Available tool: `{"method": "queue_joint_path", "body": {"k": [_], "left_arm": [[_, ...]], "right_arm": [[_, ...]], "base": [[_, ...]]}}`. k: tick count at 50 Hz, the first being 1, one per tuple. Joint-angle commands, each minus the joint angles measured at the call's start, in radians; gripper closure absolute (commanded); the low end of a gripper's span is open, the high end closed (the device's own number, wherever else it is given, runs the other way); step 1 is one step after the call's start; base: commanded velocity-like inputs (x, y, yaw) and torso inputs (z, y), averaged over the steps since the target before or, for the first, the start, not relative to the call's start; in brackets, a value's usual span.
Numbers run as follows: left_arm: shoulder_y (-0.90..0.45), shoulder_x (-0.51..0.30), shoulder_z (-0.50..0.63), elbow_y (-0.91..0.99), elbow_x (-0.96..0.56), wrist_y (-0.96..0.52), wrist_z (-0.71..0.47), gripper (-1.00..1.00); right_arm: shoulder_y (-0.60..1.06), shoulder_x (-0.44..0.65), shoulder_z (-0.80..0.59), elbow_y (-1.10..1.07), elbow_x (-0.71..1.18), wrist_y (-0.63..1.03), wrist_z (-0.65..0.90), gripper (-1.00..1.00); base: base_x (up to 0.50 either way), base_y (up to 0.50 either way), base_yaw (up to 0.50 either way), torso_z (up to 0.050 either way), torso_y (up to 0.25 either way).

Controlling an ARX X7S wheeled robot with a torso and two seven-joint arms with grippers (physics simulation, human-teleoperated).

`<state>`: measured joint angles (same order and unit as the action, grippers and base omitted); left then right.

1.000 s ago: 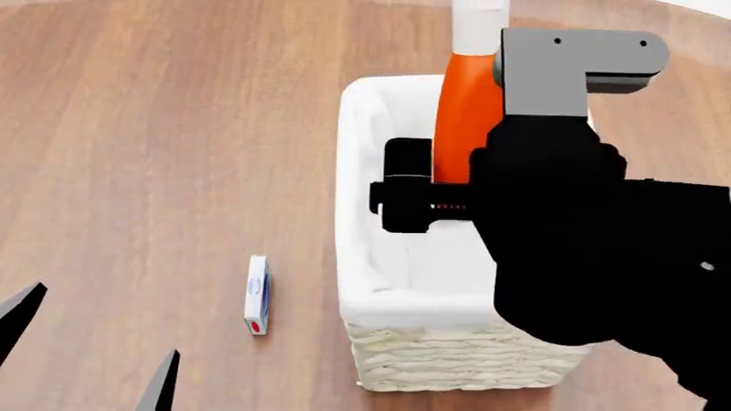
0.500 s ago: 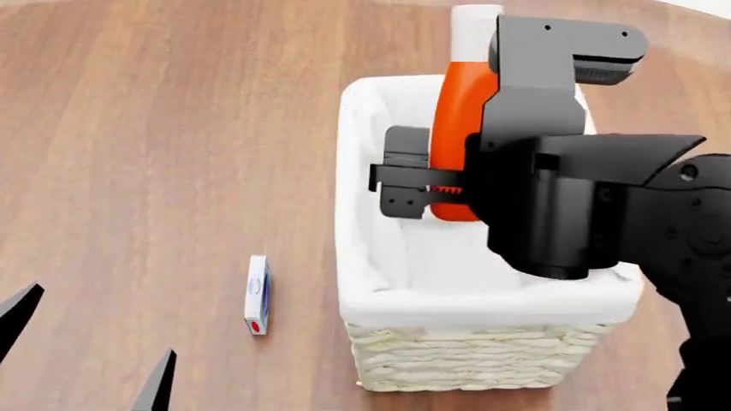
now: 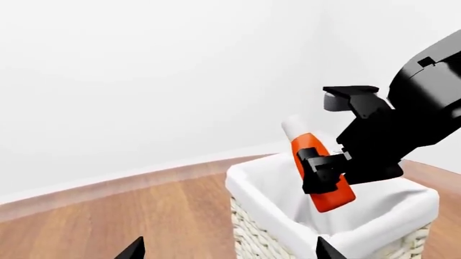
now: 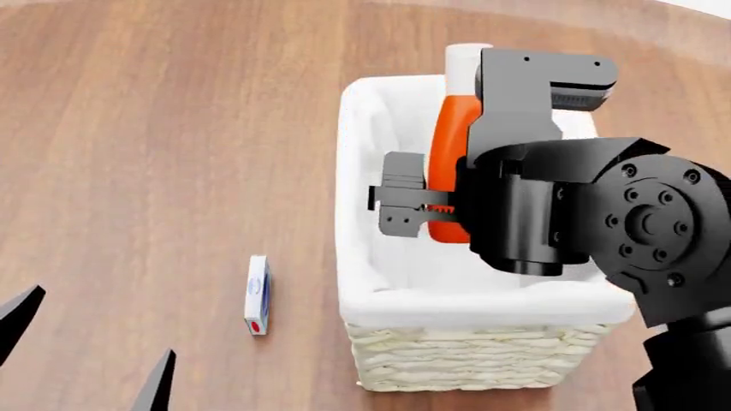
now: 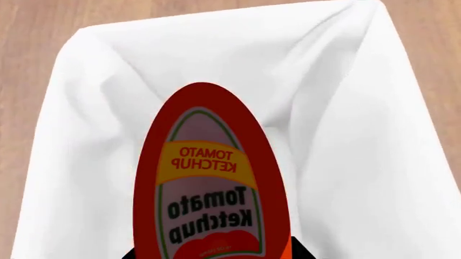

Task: Pick up the ketchup, and put it in the basket.

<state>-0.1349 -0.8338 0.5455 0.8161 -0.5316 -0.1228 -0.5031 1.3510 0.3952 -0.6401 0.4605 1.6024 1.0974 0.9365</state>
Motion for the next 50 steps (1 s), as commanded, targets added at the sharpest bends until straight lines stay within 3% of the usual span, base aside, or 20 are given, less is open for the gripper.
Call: {"method": "queue_joint_path", "body": {"k": [1, 50], "left_arm": [[-0.022, 0.031, -0.045, -0.033, -0.004, 0.0, 0.002, -1.0], [-0.026, 0.035, -0.039, -0.049, -0.011, 0.007, 0.01, -1.0]], "right_arm": [[0.011, -0.036, -0.008, 0.065, -0.093, -0.028, -0.097, 1.0], [0.044, -0.125, -0.152, 0.317, -0.289, -0.141, -0.351, 1.0]], "base": [[0.0, 0.0, 0.0, 0.0, 0.0], [0.0, 0.0, 0.0, 0.0, 0.0]]}}
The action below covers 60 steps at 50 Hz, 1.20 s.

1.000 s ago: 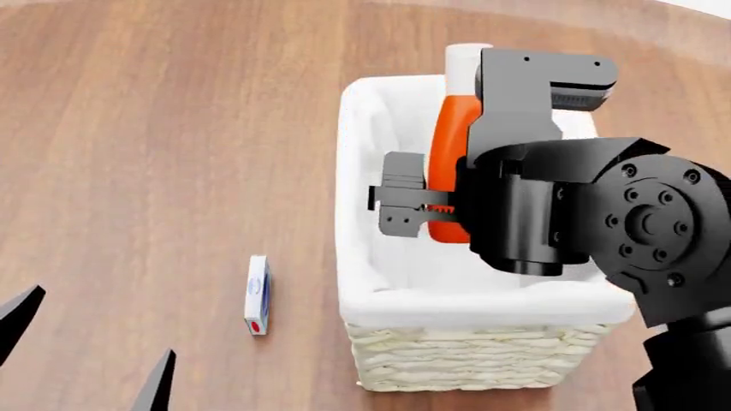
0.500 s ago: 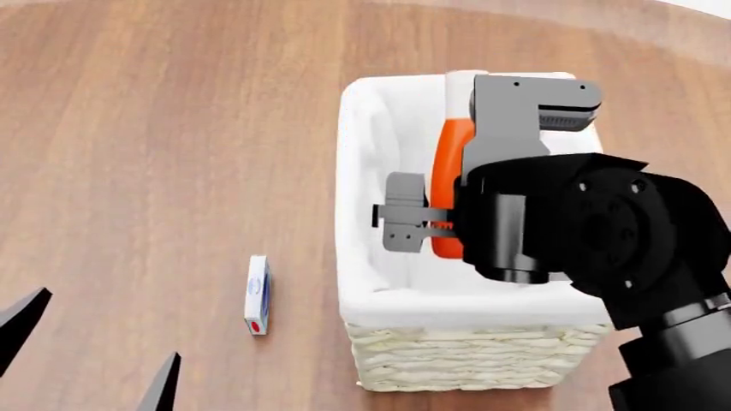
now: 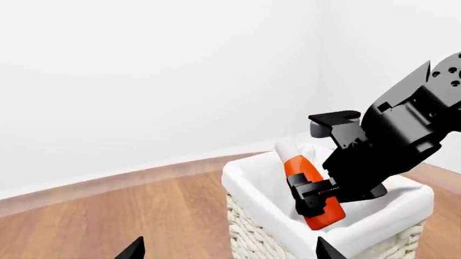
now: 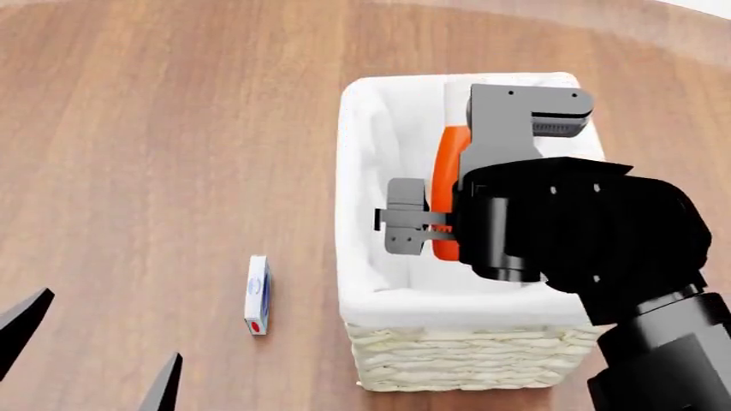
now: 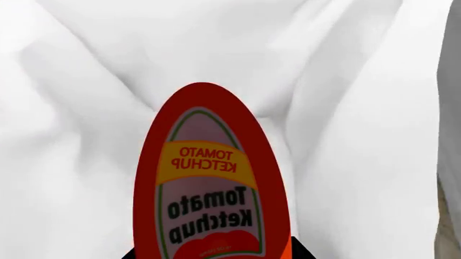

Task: Pick up the ketchup, and put it in the basket.

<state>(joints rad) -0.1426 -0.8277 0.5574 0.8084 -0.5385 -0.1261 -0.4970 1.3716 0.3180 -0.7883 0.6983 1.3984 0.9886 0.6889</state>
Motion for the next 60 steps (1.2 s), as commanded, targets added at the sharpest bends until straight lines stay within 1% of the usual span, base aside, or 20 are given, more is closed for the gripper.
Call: {"method": "queue_joint_path", "body": {"k": [1, 10, 20, 22, 38, 48, 59, 60], "left_arm": [[-0.018, 0.03, -0.05, -0.044, -0.003, 0.012, 0.005, -1.0], [-0.02, 0.034, -0.048, -0.055, -0.003, 0.015, 0.009, -1.0], [-0.021, 0.036, -0.045, -0.056, -0.002, 0.013, 0.009, -1.0], [-0.02, 0.036, -0.044, -0.057, 0.0, 0.014, 0.01, -1.0], [-0.021, 0.037, -0.04, -0.056, 0.0, 0.013, 0.01, -1.0], [-0.023, 0.036, -0.039, -0.053, -0.002, 0.009, 0.009, -1.0], [-0.021, 0.037, -0.037, -0.058, 0.0, 0.015, 0.012, -1.0], [-0.024, 0.037, -0.038, -0.054, -0.003, 0.01, 0.01, -1.0]], "right_arm": [[0.024, -0.051, -0.009, 0.088, -0.092, -0.036, -0.111, 1.0], [0.036, -0.074, -0.032, 0.159, -0.124, -0.066, -0.164, 1.0], [0.034, -0.082, -0.041, 0.18, -0.139, -0.083, -0.182, 1.0], [0.037, -0.09, -0.055, 0.201, -0.154, -0.095, -0.212, 1.0], [0.043, -0.123, -0.084, 0.286, -0.195, -0.139, -0.277, 1.0], [0.046, -0.141, -0.095, 0.335, -0.213, -0.164, -0.306, 1.0], [0.045, -0.138, -0.08, 0.334, -0.205, -0.181, -0.303, 1.0], [0.043, -0.135, -0.079, 0.324, -0.203, -0.181, -0.3, -1.0]], "base": [[0.0, 0.0, 0.0, 0.0, 0.0], [0.0, 0.0, 0.0, 0.0, 0.0], [0.0, 0.0, 0.0, 0.0, 0.001], [0.0, 0.0, 0.0, 0.0, 0.0], [0.0, 0.0, 0.0, 0.0, 0.0], [0.0, 0.0, 0.0, 0.0, 0.0], [0.0, 0.0, 0.0, 0.0, 0.0], [0.0, 0.0, 0.0, 0.0, 0.0]]}}
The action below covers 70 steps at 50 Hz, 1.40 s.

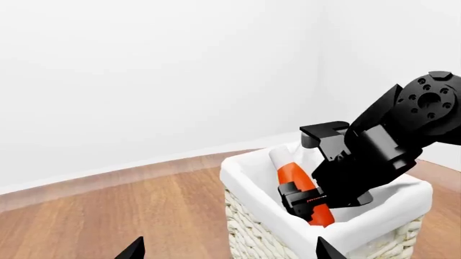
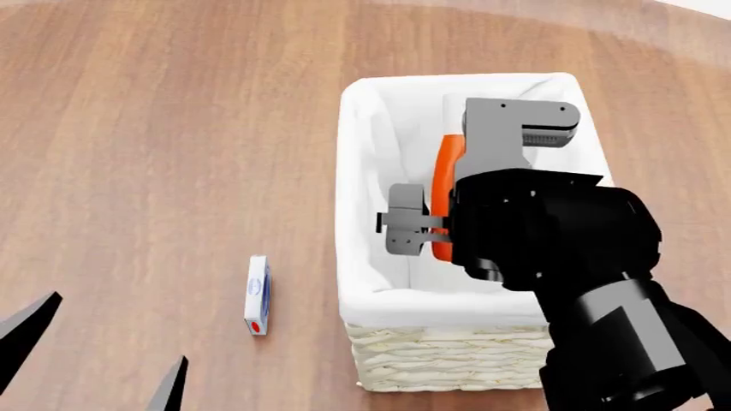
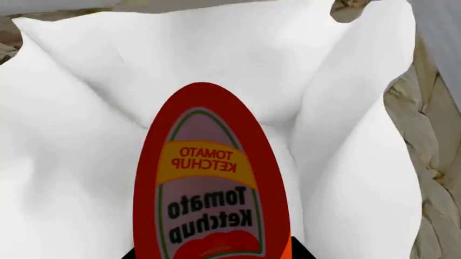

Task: Pick up the ketchup, and put it in the basket.

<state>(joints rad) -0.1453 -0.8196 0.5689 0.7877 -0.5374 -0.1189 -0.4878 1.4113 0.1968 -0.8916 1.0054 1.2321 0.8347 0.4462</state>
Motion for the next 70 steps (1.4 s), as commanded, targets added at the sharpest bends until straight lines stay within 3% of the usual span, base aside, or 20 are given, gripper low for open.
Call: {"method": "queue_joint_path", "body": {"k": [1, 23, 70], "left_arm": [[-0.022, 0.029, -0.049, -0.033, -0.005, 0.002, 0.001, -1.0], [-0.018, 0.03, -0.047, -0.039, -0.003, 0.013, 0.005, -1.0], [-0.026, 0.026, -0.032, 0.02, 0.004, -0.015, -0.016, -1.0]], "right_arm": [[0.003, -0.013, 0.025, 0.015, -0.036, -0.026, -0.056, -1.0], [0.004, -0.009, 0.032, -0.003, -0.029, -0.028, -0.052, -1.0], [-0.055, 0.19, 0.18, -0.516, 0.201, 0.149, 0.292, -1.0]], "base": [[0.0, 0.0, 0.0, 0.0, 0.0], [0.0, 0.0, 0.0, 0.0, 0.0], [0.0, 0.0, 0.0, 0.0, 0.0]]}}
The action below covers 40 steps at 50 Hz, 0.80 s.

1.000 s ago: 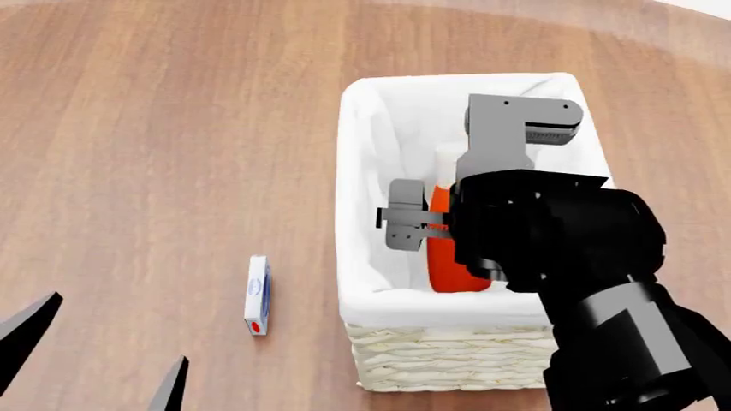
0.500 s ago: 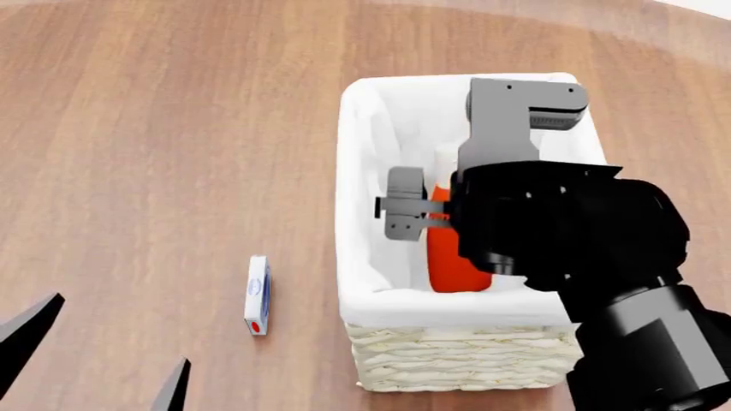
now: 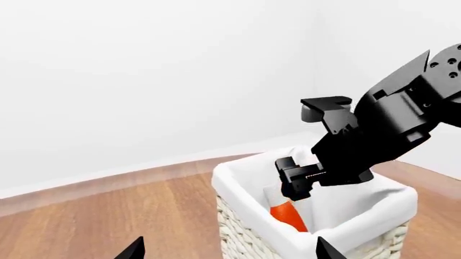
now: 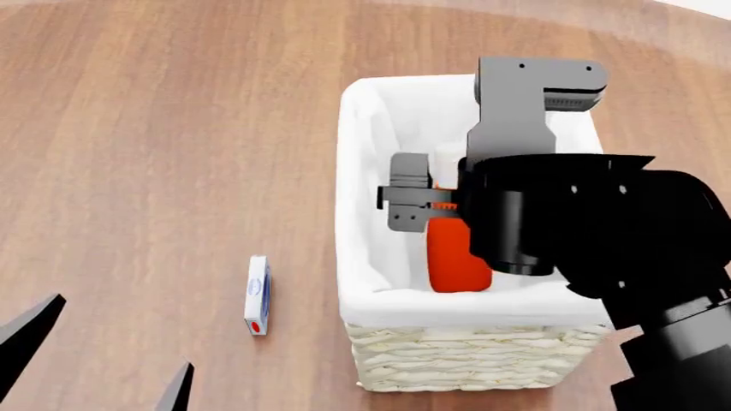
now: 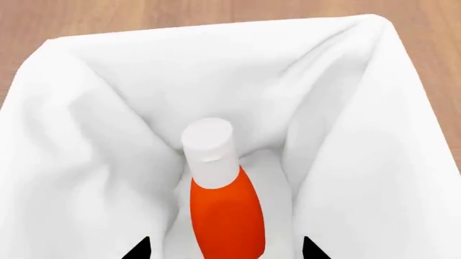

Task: Pick up the ketchup, and put it in the basket.

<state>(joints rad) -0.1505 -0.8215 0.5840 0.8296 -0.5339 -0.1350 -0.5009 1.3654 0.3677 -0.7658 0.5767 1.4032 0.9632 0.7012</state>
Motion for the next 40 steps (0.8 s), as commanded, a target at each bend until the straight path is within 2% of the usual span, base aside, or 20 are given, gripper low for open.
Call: {"method": "queue_joint_path", "body": {"k": [1, 16, 21, 28, 33, 40], "left_arm": [[-0.022, 0.027, -0.047, -0.017, -0.002, -0.003, -0.004, -1.0], [-0.015, 0.019, -0.053, -0.008, -0.004, 0.006, -0.01, -1.0], [-0.015, 0.013, -0.057, 0.005, -0.009, 0.001, -0.017, -1.0], [-0.013, 0.015, -0.054, -0.004, -0.004, 0.01, -0.012, -1.0], [-0.016, 0.015, -0.053, -0.003, -0.005, 0.006, -0.013, -1.0], [-0.016, 0.017, -0.05, -0.005, -0.002, 0.008, -0.012, -1.0]], "right_arm": [[-0.01, 0.023, 0.052, -0.097, 0.03, 0.024, 0.039, -1.0], [-0.049, 0.081, 0.077, -0.292, 0.073, 0.042, 0.143, -1.0], [-0.118, 0.121, 0.104, -0.425, 0.058, -0.027, 0.136, -1.0], [-0.153, 0.174, 0.061, -0.607, -0.087, -0.083, 0.189, -1.0], [-0.192, 0.196, 0.076, -0.694, -0.071, -0.102, 0.209, -1.0], [-0.23, 0.243, 0.042, -0.845, -0.148, -0.115, 0.25, -1.0]], "base": [[0.0, 0.0, 0.0, 0.0, 0.0], [0.0, 0.0, 0.0, 0.0, 0.0], [0.0, 0.0, 0.0, 0.0, 0.0], [0.0, 0.0, 0.0, 0.0, 0.0], [0.0, 0.0, 0.0, 0.0, 0.0], [0.0, 0.0, 0.0, 0.0, 0.0]]}}
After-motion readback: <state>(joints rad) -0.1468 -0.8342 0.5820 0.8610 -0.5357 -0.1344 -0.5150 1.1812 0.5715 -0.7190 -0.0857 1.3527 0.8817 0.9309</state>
